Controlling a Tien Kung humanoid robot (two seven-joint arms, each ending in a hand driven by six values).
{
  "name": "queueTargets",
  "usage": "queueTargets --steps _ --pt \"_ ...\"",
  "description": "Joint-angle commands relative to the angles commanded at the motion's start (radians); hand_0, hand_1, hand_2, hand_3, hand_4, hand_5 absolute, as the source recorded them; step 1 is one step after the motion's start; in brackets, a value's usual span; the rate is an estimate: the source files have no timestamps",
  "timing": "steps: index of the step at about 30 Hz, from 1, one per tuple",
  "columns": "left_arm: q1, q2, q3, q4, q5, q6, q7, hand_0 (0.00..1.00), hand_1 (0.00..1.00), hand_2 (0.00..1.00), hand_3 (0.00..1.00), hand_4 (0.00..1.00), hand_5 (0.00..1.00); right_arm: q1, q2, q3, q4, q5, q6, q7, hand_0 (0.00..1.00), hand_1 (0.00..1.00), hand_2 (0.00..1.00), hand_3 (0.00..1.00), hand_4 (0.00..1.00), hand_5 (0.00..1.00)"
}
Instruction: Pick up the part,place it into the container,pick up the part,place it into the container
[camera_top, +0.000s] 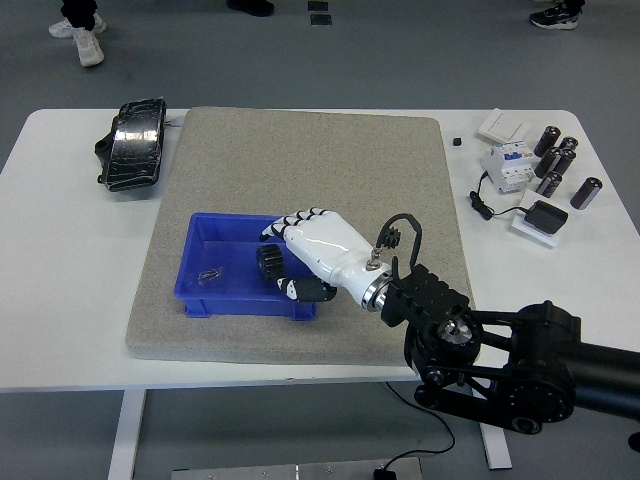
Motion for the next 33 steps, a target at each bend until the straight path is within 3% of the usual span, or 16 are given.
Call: queueTargets --steps 8,14,16,21,22,27,28,33 --pt "-0.002 0.001 -0.005 0.0 0.005 0.002 0.0 0.675 0.667 0.59 0.563 0.543 0.384 0.003 -0.003 0.015 -0.003 0.013 -0.003 0.006 0.806 0.863 0.857 0.807 0.607 0.341" --pt "-0.003 -0.001 -0.003 0.001 0.003 0.002 -0.002 0.675 0.668 0.59 0.563 0.542 0.383 0.006 -0.047 0.108 0.002 0.1 -0.031 0.034 0.779 0.846 0.844 0.791 0.62 0.344" --pt "-0.003 0.0 -0.004 0.001 0.005 0.002 -0.001 0.675 0.667 0.591 0.562 0.541 0.383 0.018 -0.069 0.138 -0.02 0.134 -0.042 0.043 0.722 0.789 0.824 0.774 0.64 0.36" --pt "-0.004 0.001 -0.007 0.0 0.007 0.003 0.0 0.675 0.667 0.591 0.562 0.541 0.383 0.051 -0.1 0.132 -0.116 0.193 -0.041 0.057 0.722 0.789 0.824 0.774 0.64 0.36" --pt "-0.005 0.001 -0.007 0.0 0.007 0.003 0.0 0.676 0.668 0.589 0.563 0.529 0.373 0.056 -0.103 0.121 -0.138 0.2 -0.037 0.059 0.65 0.732 0.823 0.777 0.646 0.361" --pt "-0.005 0.001 -0.007 0.0 0.01 0.004 0.0 0.676 0.668 0.589 0.563 0.529 0.373 0.074 -0.105 0.05 -0.236 0.234 -0.011 0.068 0.65 0.732 0.823 0.777 0.646 0.361" --pt "-0.005 0.001 -0.009 0.0 0.011 0.004 0.0 0.675 0.668 0.588 0.561 0.512 0.371 0.076 -0.104 0.036 -0.254 0.241 -0.007 0.07 0.586 0.689 0.825 0.783 0.66 0.368" --pt "-0.007 0.002 -0.011 0.001 0.013 0.003 -0.002 0.675 0.668 0.588 0.561 0.512 0.371 0.082 -0.1 -0.013 -0.313 0.255 0.014 0.077 0.586 0.689 0.825 0.783 0.66 0.368"
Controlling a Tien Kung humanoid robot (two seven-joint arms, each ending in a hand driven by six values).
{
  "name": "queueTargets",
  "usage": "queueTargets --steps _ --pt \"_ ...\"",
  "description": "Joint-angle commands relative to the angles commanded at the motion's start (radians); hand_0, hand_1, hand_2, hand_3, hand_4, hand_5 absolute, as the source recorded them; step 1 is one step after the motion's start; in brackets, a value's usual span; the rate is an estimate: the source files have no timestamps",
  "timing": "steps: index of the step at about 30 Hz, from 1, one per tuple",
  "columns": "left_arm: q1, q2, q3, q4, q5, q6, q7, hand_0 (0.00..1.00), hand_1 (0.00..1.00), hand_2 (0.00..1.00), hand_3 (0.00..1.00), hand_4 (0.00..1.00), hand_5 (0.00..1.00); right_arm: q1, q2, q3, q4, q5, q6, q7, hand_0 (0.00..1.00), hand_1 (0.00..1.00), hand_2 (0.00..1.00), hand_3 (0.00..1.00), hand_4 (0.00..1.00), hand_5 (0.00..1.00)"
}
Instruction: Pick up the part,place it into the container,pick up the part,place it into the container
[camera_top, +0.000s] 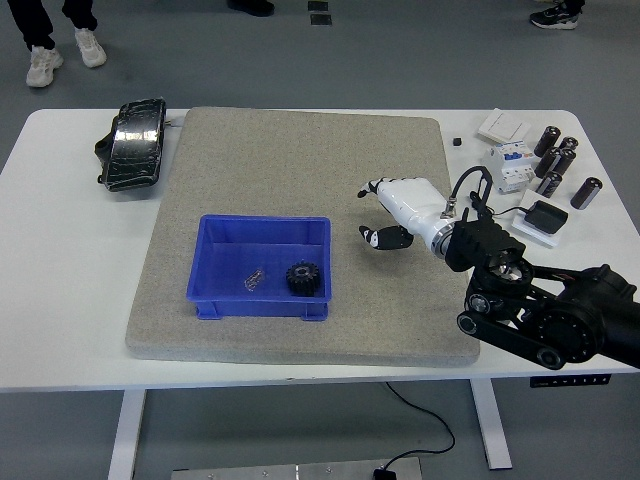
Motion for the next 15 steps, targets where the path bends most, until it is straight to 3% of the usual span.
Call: queueTargets --steps 12,13,15 --pt "0.003 0.0 0.004 0.0 -0.01 0.004 -0.008 0.675 0.668 0.588 0.56 0.498 0.371 -0.014 -0.021 -0.052 -0.018 -0.003 0.029 -0.002 0.557 0.672 0.814 0.784 0.674 0.361" --pt "0.003 0.0 0.005 0.0 -0.012 0.003 -0.009 0.674 0.668 0.589 0.56 0.495 0.373 -0.017 -0.024 -0.053 -0.019 -0.004 0.029 -0.002 0.492 0.626 0.773 0.766 0.669 0.36" --pt "0.003 0.0 0.005 0.0 -0.012 0.004 -0.009 0.674 0.668 0.589 0.56 0.495 0.373 -0.021 -0.028 -0.055 -0.02 -0.006 0.028 -0.001 0.492 0.626 0.773 0.766 0.669 0.36"
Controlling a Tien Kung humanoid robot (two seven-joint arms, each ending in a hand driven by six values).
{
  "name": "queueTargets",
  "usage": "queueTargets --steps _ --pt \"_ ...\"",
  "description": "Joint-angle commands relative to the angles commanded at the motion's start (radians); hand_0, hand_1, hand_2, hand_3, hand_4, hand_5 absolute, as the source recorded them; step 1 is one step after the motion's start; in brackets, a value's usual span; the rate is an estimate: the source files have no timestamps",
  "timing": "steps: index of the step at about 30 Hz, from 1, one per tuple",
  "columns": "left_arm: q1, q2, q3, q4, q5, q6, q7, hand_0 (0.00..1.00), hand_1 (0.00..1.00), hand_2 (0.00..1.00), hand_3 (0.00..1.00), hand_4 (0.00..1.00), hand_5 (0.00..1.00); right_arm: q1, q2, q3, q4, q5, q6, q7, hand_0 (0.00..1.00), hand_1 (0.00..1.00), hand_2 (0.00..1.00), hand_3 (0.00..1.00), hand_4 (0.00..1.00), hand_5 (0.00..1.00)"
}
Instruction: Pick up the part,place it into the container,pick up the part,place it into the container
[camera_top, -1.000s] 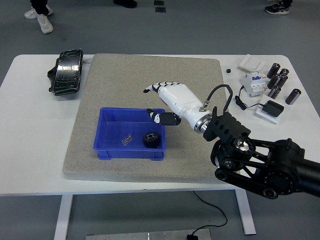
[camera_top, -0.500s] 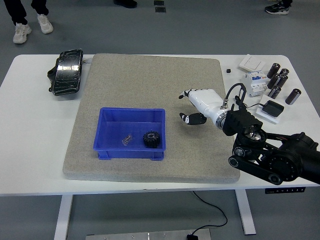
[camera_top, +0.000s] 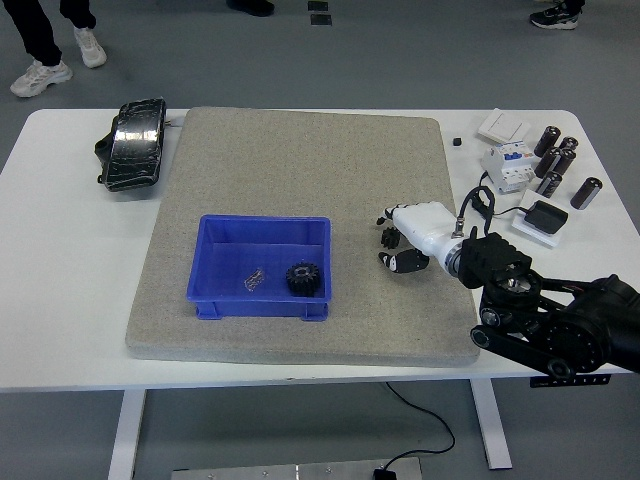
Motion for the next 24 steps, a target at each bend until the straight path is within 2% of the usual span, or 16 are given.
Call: queueTargets --steps 3,4,9,10,15,16,24 --pt "0.001 0.001 -0.002 -0.001 0.0 0.003 -0.001 0.674 0.668 0.589 0.56 0.495 0.373 -0.005 -0.007 -0.003 -0.002 -0.002 -0.004 0.004 0.492 0.626 0.773 0.766 0.669 0.36" --pt "0.001 0.001 -0.002 -0.001 0.001 0.003 -0.001 0.674 0.668 0.591 0.56 0.494 0.379 -0.006 -0.008 -0.003 -0.002 -0.003 -0.005 0.004 0.418 0.54 0.648 0.714 0.628 0.351" --pt "0.001 0.001 0.001 -0.001 -0.004 0.004 -0.005 0.674 0.668 0.591 0.56 0.494 0.379 -0.009 -0.013 0.002 0.0 0.001 -0.012 0.01 0.418 0.54 0.648 0.714 0.628 0.351" --pt "0.001 0.001 0.002 0.0 -0.006 0.004 -0.006 0.674 0.668 0.591 0.561 0.488 0.384 -0.009 -0.013 0.001 0.0 0.002 -0.013 0.011 0.381 0.479 0.528 0.694 0.446 0.189" --pt "0.0 0.002 0.003 0.0 -0.01 0.005 -0.008 0.674 0.668 0.591 0.561 0.488 0.384 -0.009 -0.011 -0.001 -0.003 0.01 -0.013 0.012 0.381 0.479 0.528 0.694 0.446 0.189" --pt "0.0 0.002 0.003 0.0 -0.01 0.005 -0.008 0.674 0.669 0.592 0.561 0.485 0.388 -0.008 -0.01 -0.001 -0.003 0.011 -0.012 0.012 0.376 0.466 0.496 0.689 0.457 0.148" --pt "0.0 0.003 0.002 -0.001 -0.01 0.006 -0.009 0.674 0.668 0.592 0.561 0.486 0.394 -0.004 -0.001 -0.005 -0.002 0.014 -0.005 0.007 0.382 0.468 0.494 0.69 0.477 0.144"
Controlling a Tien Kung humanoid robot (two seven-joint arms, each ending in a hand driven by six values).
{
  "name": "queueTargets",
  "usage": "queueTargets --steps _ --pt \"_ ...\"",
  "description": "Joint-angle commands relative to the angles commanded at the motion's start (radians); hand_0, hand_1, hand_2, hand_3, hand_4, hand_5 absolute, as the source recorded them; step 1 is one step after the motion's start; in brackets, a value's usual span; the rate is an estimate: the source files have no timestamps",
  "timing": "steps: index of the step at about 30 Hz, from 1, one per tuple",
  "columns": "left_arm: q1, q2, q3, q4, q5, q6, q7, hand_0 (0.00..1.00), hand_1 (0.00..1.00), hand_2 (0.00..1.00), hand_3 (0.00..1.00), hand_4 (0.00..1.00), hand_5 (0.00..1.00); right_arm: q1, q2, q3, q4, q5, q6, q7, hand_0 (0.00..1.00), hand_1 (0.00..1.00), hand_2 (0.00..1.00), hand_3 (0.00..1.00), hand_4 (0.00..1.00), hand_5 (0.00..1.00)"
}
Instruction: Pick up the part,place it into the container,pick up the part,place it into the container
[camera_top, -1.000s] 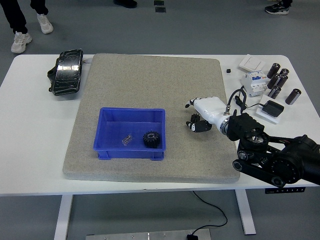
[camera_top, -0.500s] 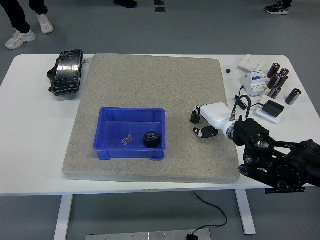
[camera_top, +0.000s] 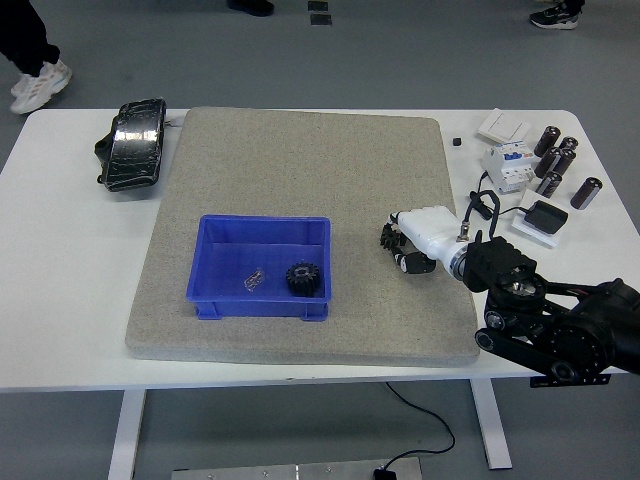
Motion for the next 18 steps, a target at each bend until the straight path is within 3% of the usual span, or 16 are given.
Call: queueTargets --steps 15,16,18 --pt "-0.001 0.001 0.002 0.002 -0.008 0.003 -0.008 0.674 0.668 0.595 0.562 0.484 0.421 -0.004 0.007 0.017 0.006 0.049 -0.025 0.014 0.384 0.467 0.463 0.681 0.503 0.128" --pt "-0.002 0.001 0.002 0.002 -0.008 0.004 -0.009 0.674 0.668 0.597 0.562 0.484 0.425 -0.004 0.008 0.018 0.006 0.055 -0.026 0.015 0.365 0.455 0.419 0.673 0.572 0.082" --pt "-0.002 0.002 0.002 0.002 -0.009 0.004 -0.009 0.674 0.668 0.597 0.562 0.484 0.425 -0.005 0.009 0.019 0.005 0.062 -0.029 0.018 0.365 0.455 0.419 0.673 0.572 0.082"
